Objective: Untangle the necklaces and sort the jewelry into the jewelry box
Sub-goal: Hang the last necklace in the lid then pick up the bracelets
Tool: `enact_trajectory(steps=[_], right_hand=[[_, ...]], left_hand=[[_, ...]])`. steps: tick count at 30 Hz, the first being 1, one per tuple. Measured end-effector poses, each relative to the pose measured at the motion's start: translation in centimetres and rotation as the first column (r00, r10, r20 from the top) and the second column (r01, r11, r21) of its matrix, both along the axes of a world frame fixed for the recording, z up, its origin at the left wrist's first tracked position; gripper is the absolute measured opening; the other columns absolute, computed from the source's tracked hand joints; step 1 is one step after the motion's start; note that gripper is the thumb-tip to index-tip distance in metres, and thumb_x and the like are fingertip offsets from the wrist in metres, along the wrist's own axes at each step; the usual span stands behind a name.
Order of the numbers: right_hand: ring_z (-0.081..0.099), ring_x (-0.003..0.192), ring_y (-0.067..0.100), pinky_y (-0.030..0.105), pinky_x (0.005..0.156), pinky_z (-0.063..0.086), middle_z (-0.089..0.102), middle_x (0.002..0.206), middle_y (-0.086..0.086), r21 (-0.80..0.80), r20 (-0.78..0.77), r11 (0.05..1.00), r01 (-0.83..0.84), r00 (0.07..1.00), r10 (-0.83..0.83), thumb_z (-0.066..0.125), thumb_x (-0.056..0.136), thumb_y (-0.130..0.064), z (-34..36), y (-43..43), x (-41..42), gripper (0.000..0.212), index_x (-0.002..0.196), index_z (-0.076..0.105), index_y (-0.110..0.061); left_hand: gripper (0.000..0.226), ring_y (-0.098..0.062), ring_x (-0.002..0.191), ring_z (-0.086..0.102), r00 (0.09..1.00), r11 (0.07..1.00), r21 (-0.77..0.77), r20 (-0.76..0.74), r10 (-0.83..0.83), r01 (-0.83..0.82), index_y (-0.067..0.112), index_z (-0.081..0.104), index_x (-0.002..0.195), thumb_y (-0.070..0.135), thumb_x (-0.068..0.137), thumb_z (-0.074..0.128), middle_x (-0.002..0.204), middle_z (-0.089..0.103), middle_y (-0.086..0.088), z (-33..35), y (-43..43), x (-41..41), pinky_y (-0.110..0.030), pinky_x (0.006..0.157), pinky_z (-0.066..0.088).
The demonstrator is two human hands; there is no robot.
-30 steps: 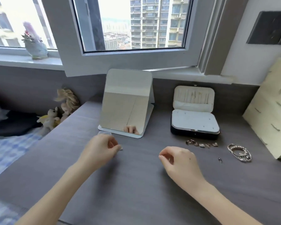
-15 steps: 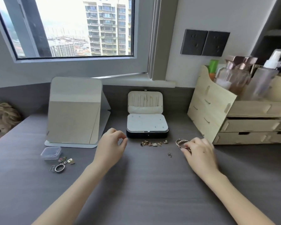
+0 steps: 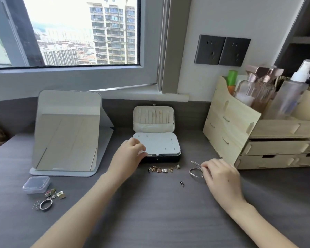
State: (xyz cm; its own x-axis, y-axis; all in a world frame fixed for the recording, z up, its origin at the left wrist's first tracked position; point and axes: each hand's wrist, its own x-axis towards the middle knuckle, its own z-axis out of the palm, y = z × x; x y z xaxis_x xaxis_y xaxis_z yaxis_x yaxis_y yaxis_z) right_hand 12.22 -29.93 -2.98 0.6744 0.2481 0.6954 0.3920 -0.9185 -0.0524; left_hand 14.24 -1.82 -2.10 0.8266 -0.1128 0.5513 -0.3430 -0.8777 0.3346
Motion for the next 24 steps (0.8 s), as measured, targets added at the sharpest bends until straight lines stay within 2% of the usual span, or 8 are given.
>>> enact_trajectory(steps=[3, 7, 9, 11, 14, 19, 21, 24], right_hand=[[0.062, 0.061, 0.022, 0.028, 0.056, 0.043, 0.066, 0.067, -0.004, 0.239, -0.072, 0.971, -0.014, 0.997, 0.032, 0.061, 0.081, -0.011, 1.1, 0.5, 0.1, 0.013, 0.07, 0.067, -0.015], [0.061, 0.063, 0.021, 0.029, 0.059, 0.046, 0.066, 0.068, -0.004, 0.35, -0.136, 0.937, -0.008, 0.989, 0.059, 0.068, 0.079, -0.002, 2.2, 1.0, 0.5, 0.012, 0.073, 0.068, -0.013], [0.061, 0.064, 0.021, 0.029, 0.06, 0.045, 0.067, 0.07, -0.003, 0.369, -0.134, 0.929, -0.007, 0.989, 0.061, 0.068, 0.08, -0.002, 2.3, 1.3, 0.8, 0.012, 0.075, 0.069, -0.013], [0.06, 0.065, 0.02, 0.03, 0.061, 0.045, 0.067, 0.071, -0.003, 0.395, -0.139, 0.919, -0.003, 0.988, 0.063, 0.067, 0.081, -0.002, 2.3, 1.5, 1.0, 0.012, 0.076, 0.068, -0.013], [0.057, 0.061, 0.017, 0.029, 0.059, 0.042, 0.063, 0.067, -0.005, 0.413, -0.164, 0.911, 0.015, 0.985, 0.059, 0.065, 0.084, -0.005, 2.5, 1.3, 1.1, 0.012, 0.077, 0.066, -0.014], [0.058, 0.062, 0.015, 0.029, 0.058, 0.037, 0.061, 0.065, -0.008, 0.463, -0.247, 0.886, 0.037, 0.965, 0.089, 0.059, 0.087, -0.007, 2.6, 0.9, 1.0, 0.017, 0.074, 0.059, -0.018], [0.059, 0.062, 0.014, 0.029, 0.058, 0.039, 0.061, 0.064, -0.008, 0.48, -0.272, 0.876, 0.049, 0.958, 0.095, 0.058, 0.087, -0.006, 2.6, 0.8, 1.0, 0.019, 0.074, 0.058, -0.019], [0.061, 0.061, 0.015, 0.032, 0.06, 0.044, 0.062, 0.064, -0.007, 0.517, -0.308, 0.853, 0.071, 0.945, 0.108, 0.057, 0.088, -0.007, 2.8, 0.7, 1.0, 0.019, 0.074, 0.057, -0.019]], left_hand=[[0.013, -0.033, 0.077, 0.058, 0.994, 0.981, 0.166, -0.065, -0.093, 0.103, 0.004, 0.068, 0.082, 0.017, 0.085, 0.067, 0.088, 0.062, -0.011, 0.9, 1.1, 0.9, -0.038, 0.065, 0.05], [0.024, -0.032, 0.078, 0.058, 0.979, 0.887, 0.426, -0.169, -0.115, 0.178, 0.003, 0.062, 0.085, 0.022, 0.095, 0.052, 0.089, 0.058, -0.012, 2.7, 1.7, 1.6, -0.037, 0.064, 0.047], [0.013, -0.027, 0.089, 0.054, 0.96, 0.665, 0.71, -0.278, -0.037, 0.232, 0.01, 0.057, 0.097, 0.014, 0.097, 0.045, 0.099, 0.053, -0.006, 3.7, 1.4, 1.9, -0.037, 0.073, 0.047], [0.021, -0.025, 0.089, 0.049, 0.943, 0.436, 0.853, -0.331, 0.023, 0.288, 0.012, 0.053, 0.104, -0.001, 0.092, 0.042, 0.1, 0.049, -0.005, 4.3, 1.1, 2.2, -0.036, 0.073, 0.048], [0.016, -0.022, 0.07, 0.044, 0.96, 0.374, 0.897, -0.276, 0.054, 0.236, 0.011, 0.05, 0.097, -0.002, 0.09, 0.042, 0.085, 0.043, -0.004, 4.5, 1.0, 2.3, -0.033, 0.061, 0.042], [0.026, -0.022, 0.06, 0.057, 0.99, 0.376, 0.916, -0.135, -0.043, 0.141, 0.006, 0.056, 0.081, -0.009, 0.06, 0.056, 0.075, 0.057, -0.007, 5.1, 0.9, 1.7, -0.024, 0.047, 0.032], [0.031, -0.02, 0.041, 0.05, 0.993, 0.561, 0.825, -0.003, -0.116, 0.068, 0.009, 0.055, 0.059, -0.009, 0.04, 0.071, 0.054, 0.052, -0.004, 5.4, 1.8, 2.2, -0.018, 0.037, 0.028], [0.021, -0.027, 0.042, 0.052, 0.985, 0.822, 0.566, 0.095, -0.145, 0.066, 0.006, 0.055, 0.058, -0.003, 0.059, 0.074, 0.053, 0.052, -0.009, 6.5, 2.6, 3.8, -0.027, 0.037, 0.042]])
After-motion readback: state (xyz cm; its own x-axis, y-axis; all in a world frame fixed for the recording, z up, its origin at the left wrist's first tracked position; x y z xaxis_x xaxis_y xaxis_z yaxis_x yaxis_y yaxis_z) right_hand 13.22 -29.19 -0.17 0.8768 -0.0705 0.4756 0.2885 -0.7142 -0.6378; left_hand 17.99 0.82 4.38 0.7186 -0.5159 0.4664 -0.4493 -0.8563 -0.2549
